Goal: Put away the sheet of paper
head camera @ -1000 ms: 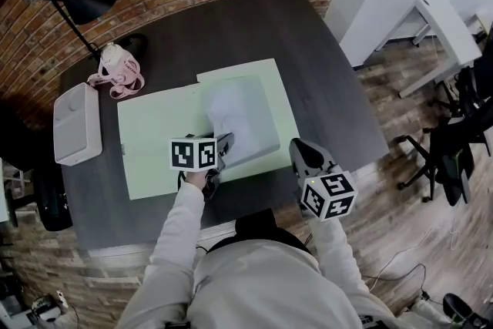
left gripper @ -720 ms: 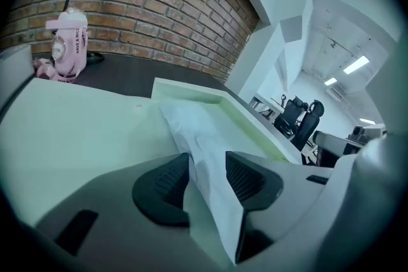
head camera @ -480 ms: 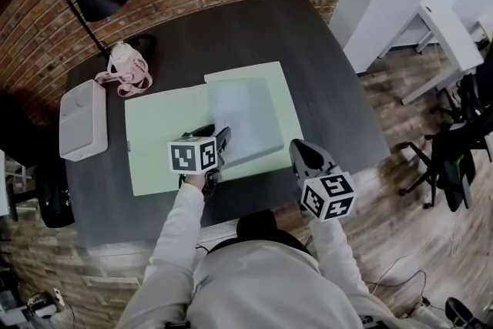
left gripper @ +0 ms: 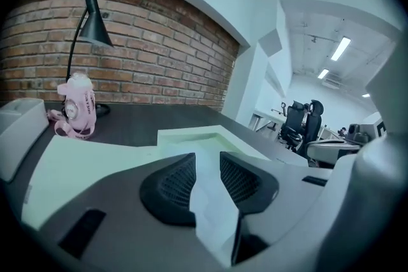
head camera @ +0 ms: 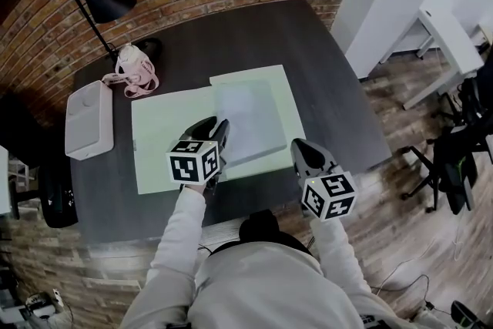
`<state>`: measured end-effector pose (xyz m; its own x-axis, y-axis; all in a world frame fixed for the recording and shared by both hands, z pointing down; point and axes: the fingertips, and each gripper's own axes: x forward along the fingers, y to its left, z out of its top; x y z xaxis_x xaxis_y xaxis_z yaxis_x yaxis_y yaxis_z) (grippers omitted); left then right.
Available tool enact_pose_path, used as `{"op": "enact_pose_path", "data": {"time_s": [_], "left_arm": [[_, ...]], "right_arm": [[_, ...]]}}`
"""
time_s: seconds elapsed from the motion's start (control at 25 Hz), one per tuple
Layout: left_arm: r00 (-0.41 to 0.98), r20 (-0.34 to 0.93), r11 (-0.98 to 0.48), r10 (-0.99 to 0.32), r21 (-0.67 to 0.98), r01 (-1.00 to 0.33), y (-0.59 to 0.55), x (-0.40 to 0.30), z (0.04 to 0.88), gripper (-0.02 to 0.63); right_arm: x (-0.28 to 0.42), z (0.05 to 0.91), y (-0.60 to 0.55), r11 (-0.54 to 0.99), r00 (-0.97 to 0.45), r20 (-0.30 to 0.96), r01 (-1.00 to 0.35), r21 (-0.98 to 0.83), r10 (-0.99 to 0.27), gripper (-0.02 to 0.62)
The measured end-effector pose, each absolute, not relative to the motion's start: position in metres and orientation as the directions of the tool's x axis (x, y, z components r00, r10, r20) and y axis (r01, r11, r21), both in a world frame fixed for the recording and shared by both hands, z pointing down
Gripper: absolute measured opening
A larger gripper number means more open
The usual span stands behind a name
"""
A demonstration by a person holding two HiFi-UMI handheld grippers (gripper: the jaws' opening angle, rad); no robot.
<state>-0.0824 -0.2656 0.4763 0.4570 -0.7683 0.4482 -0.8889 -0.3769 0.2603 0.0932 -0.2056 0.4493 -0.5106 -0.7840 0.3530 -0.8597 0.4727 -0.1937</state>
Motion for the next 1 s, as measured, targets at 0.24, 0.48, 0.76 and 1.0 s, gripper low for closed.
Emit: {"op": "enact_pose_path", "data": {"time_s": [0.24, 0.48, 0.76, 1.0], "left_arm": [[0.440, 0.351, -0.385, -0.827, 0.218, -0.897, -0.259, -0.090, 0.442, 0.080], [0.433, 0.275, -0.391, -0.859, 0.194, -0.900, -0.247, -0.097, 0.417, 0.045], [0.418, 0.202, -0.394, -0.885, 0.152, -0.907, -0.228, -0.107, 0.395, 0.018], [0.419, 0.162, -0.397, -0.894, 0.149, -0.906, -0.209, -0.114, 0.388, 0.017]], "right_arm": [[0.089, 0.438, -0.207, 0.484, -0.508, 0.332, -0.860, -0.159, -0.794, 0.028], [0.086, 0.428, -0.207, 0.492, -0.507, 0.311, -0.861, -0.131, -0.804, 0.028], [0.078, 0.418, -0.204, 0.497, -0.503, 0.295, -0.862, -0.100, -0.813, 0.027], [0.071, 0.407, -0.197, 0.499, -0.495, 0.264, -0.865, -0.055, -0.828, 0.026]]}}
